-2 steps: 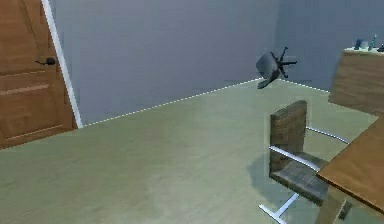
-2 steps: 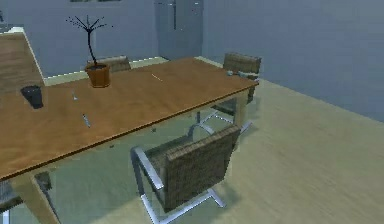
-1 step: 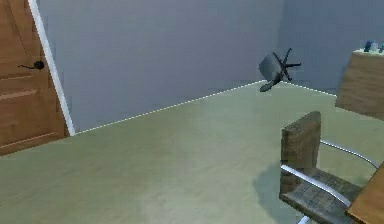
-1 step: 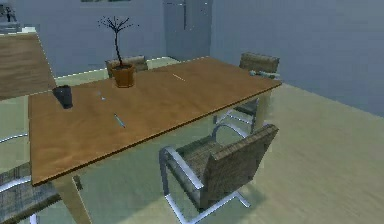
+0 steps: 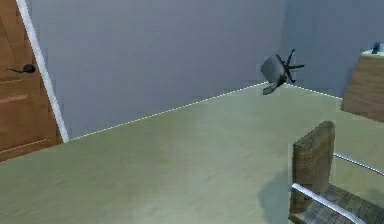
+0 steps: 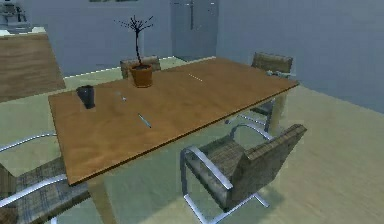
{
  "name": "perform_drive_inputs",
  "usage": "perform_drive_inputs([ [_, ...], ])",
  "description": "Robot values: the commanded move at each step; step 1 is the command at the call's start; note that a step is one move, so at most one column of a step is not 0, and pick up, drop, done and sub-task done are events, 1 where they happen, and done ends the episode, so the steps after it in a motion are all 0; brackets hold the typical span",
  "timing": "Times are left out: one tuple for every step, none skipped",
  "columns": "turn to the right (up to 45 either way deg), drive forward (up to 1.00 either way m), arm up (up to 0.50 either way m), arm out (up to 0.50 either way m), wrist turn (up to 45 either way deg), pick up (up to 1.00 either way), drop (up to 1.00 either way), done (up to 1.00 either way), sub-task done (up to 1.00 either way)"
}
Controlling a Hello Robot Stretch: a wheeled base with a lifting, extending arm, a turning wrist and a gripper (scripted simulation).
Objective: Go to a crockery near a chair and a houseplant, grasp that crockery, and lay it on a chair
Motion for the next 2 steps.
perform_drive_inputs([
  [45.0, 0.0, 0.0, 0.0, 0.0, 0.0, 0.0, 0.0, 0.0],
  [-42.0, 0.0, 0.0, 0.0, 0.0, 0.0, 0.0, 0.0, 0.0],
])
